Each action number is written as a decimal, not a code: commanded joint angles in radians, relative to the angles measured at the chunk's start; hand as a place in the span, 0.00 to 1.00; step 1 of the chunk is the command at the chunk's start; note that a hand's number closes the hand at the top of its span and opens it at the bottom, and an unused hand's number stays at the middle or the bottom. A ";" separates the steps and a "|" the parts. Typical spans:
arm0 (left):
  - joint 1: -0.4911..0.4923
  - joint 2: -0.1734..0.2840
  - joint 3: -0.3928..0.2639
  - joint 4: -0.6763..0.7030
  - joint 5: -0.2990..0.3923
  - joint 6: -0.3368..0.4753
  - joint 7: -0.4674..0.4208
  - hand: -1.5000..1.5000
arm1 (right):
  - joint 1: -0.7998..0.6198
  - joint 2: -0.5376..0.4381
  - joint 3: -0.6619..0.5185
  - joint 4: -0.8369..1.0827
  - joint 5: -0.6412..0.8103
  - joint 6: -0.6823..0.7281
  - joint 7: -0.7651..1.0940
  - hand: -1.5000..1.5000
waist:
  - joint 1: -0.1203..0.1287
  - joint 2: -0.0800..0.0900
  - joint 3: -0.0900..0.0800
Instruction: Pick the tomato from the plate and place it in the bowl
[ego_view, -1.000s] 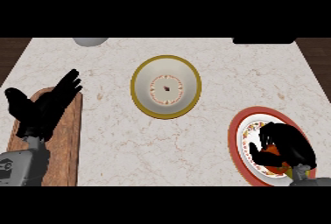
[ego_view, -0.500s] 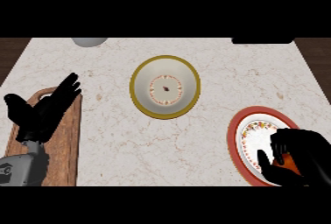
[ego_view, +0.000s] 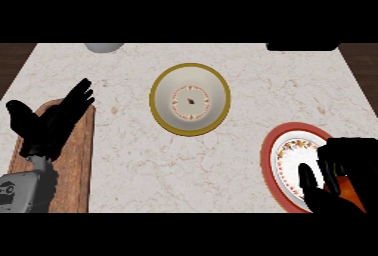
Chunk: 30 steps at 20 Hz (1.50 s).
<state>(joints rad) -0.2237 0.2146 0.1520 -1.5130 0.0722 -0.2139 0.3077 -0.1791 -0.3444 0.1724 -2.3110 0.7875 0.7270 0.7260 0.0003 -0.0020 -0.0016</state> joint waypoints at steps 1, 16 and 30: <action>0.032 -0.036 -0.034 -0.046 -0.025 0.029 0.013 0.50 | -0.120 0.115 0.020 -0.069 -0.072 0.091 0.139 1.00 | 0.005 0.000 0.000; 0.011 0.003 0.007 0.063 -0.009 -0.033 -0.082 0.50 | -0.673 0.343 0.014 0.451 -0.028 -0.145 0.255 1.00 | 0.011 0.004 0.000; 0.036 -0.012 -0.015 -0.002 -0.003 -0.034 -0.034 0.50 | -0.873 0.330 -0.047 1.148 0.076 -0.577 -0.031 1.00 | 0.024 0.008 0.001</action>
<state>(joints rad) -0.2262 0.2025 0.1433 -1.5021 0.0651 -0.2286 0.2886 -1.0096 -0.0039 0.1785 -1.3400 0.8438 0.2468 0.7954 0.0211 0.0049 -0.0008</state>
